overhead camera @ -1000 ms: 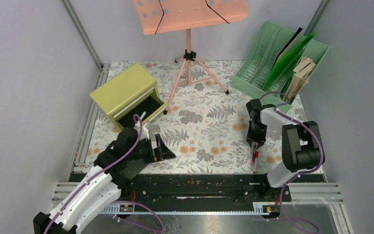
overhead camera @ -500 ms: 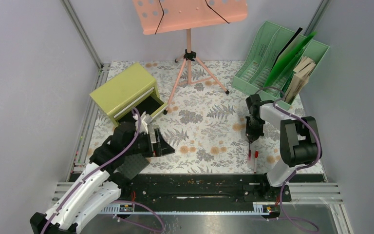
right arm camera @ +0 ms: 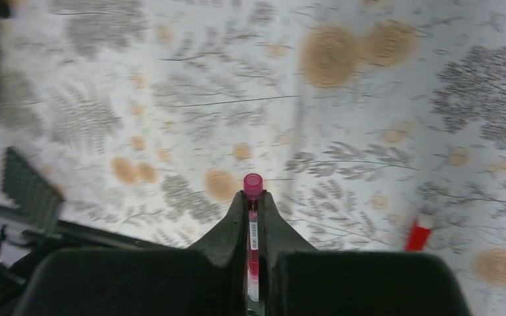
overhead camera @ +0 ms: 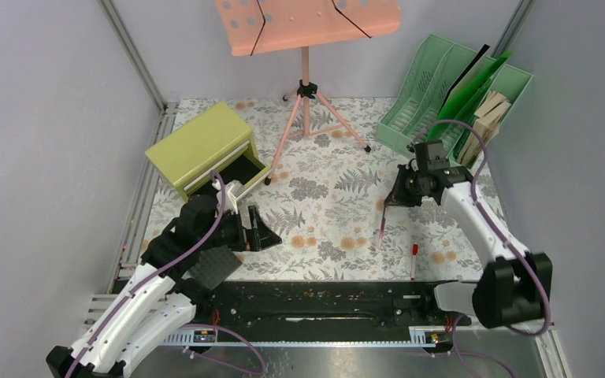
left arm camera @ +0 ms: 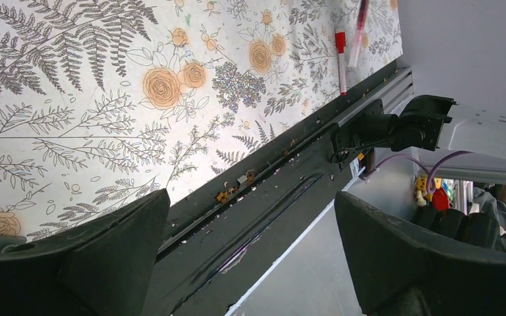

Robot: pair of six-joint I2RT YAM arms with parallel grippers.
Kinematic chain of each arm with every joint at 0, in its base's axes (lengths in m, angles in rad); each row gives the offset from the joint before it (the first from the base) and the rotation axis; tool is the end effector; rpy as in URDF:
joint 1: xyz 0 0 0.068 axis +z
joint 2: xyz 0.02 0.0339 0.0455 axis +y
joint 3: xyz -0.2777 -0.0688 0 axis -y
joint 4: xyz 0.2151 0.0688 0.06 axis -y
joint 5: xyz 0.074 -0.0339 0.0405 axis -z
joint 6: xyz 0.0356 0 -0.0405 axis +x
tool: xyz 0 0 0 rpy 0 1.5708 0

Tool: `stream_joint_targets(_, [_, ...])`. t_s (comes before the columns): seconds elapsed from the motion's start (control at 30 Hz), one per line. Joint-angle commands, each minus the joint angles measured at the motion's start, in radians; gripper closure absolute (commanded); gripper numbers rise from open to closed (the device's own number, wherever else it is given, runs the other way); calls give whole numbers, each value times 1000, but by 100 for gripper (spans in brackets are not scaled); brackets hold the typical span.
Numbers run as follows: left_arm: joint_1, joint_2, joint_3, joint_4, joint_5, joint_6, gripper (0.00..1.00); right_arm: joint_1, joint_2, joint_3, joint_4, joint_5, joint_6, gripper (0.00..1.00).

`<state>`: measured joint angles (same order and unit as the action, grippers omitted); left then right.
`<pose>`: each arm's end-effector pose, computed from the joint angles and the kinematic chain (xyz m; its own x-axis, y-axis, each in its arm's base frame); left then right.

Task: Organize the desk
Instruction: Pick up the stationery from the center of the board, then place the stationery in the drawer.

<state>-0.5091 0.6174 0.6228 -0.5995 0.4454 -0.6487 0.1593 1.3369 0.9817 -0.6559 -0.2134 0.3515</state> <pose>0.0766 -0.0603 0.2760 -0.8436 -0.1535 -0.5146 0.3036 0.6541 -0.6928 0.2318 0.0449 0.2729 -0.8771 0.1999 -0.4367 0.0383 0.9355 0.3513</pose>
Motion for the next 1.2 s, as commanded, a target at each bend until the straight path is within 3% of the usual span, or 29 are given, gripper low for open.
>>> stream_joint_targets(0.0, [3,1,43,25,21,21,1,76,-125,16,35,-137,127,100])
stream_joint_targets(0.23, [3,16,-1,137,127,-88,1,303,-246,-50,153,-145,340,100])
stream_joint_targets(0.53, [-7,14,-105,385,274,-271,2,485,-336,-197,415,-138,607,100])
stream_joint_targets(0.8, [-37,19,-215,696,356,-438,3,505,-325,-216,513,-176,660,100])
stream_joint_targets(1.17, [-152,83,-288,916,307,-552,7,513,-330,-339,728,-231,784,100])
